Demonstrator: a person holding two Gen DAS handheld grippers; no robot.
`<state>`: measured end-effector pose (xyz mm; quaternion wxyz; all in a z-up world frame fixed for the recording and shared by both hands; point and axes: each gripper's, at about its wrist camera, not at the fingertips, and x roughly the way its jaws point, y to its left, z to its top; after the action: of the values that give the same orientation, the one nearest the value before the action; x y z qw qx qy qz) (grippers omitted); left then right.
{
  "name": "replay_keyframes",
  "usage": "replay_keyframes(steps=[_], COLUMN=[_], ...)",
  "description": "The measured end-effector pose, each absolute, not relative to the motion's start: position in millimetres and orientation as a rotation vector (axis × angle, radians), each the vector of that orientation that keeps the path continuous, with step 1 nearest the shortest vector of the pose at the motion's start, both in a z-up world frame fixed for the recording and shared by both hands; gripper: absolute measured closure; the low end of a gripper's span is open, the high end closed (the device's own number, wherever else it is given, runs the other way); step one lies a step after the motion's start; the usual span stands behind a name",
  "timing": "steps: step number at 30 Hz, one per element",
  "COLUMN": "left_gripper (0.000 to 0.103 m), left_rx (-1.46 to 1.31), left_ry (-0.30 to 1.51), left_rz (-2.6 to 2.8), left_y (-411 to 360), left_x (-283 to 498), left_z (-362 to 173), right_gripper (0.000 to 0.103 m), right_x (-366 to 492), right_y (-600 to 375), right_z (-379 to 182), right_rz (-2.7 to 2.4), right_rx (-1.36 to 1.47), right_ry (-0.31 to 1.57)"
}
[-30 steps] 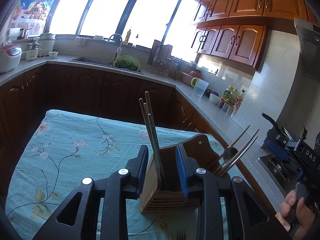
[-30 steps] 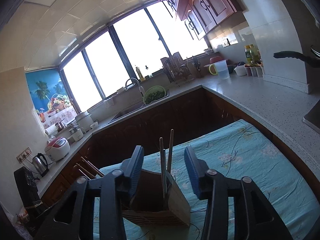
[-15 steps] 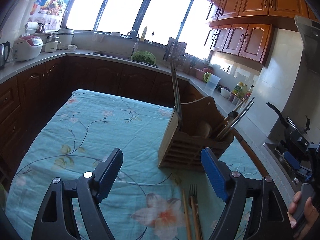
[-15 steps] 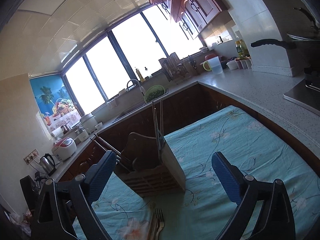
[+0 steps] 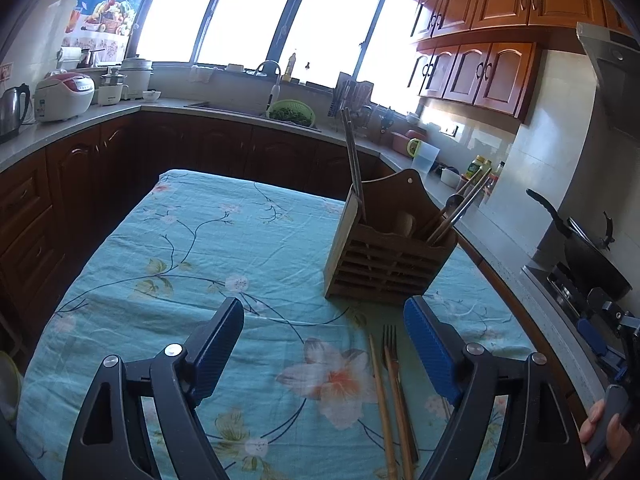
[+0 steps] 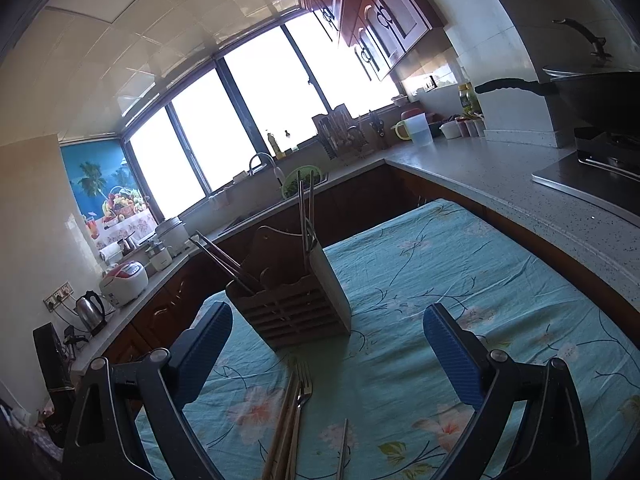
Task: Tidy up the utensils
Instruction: 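Move both open grippers back over the remaining utensils, then close the right gripper on a metal chopstick while the left grasps a wooden chopstick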
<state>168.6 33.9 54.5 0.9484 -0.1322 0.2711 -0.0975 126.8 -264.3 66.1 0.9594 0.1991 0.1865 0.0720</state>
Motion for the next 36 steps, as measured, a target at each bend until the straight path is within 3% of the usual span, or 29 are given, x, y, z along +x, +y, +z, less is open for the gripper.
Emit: replay_keyframes(steps=[19, 20, 22, 25, 26, 31, 33, 36], left_gripper=[0.021, 0.022, 0.022, 0.022, 0.023, 0.042, 0.056, 0.062], left_rx=[-0.215, -0.208, -0.193, -0.137, -0.121, -0.024, 0.009, 0.071], left_ry=[0.755, 0.771, 0.800, 0.847, 0.854, 0.908, 0.943, 0.937], left_rz=[-0.246, -0.254, -0.278, -0.301, -0.310, -0.338, -0.340, -0.325], left_y=[22, 19, 12, -6, -12, -44, -53, -63], left_x=[164, 167, 173, 181, 184, 200, 209, 211], left_z=[27, 25, 23, 16, 14, -2, -12, -19], right_gripper=[0.008, 0.010, 0.026, 0.041, 0.042, 0.050, 0.050, 0.050], right_x=[116, 117, 120, 126, 127, 130, 131, 132], right_y=[-249, -246, -243, -241, -242, -242, -243, -244], right_z=[14, 12, 6, -2, -5, -9, -11, -13], right_rz=[0.140, 0.142, 0.145, 0.147, 0.145, 0.138, 0.139, 0.137], right_rx=[0.338, 0.328, 0.315, 0.323, 0.326, 0.319, 0.325, 0.326], right_ry=[0.557, 0.570, 0.598, 0.649, 0.659, 0.684, 0.691, 0.700])
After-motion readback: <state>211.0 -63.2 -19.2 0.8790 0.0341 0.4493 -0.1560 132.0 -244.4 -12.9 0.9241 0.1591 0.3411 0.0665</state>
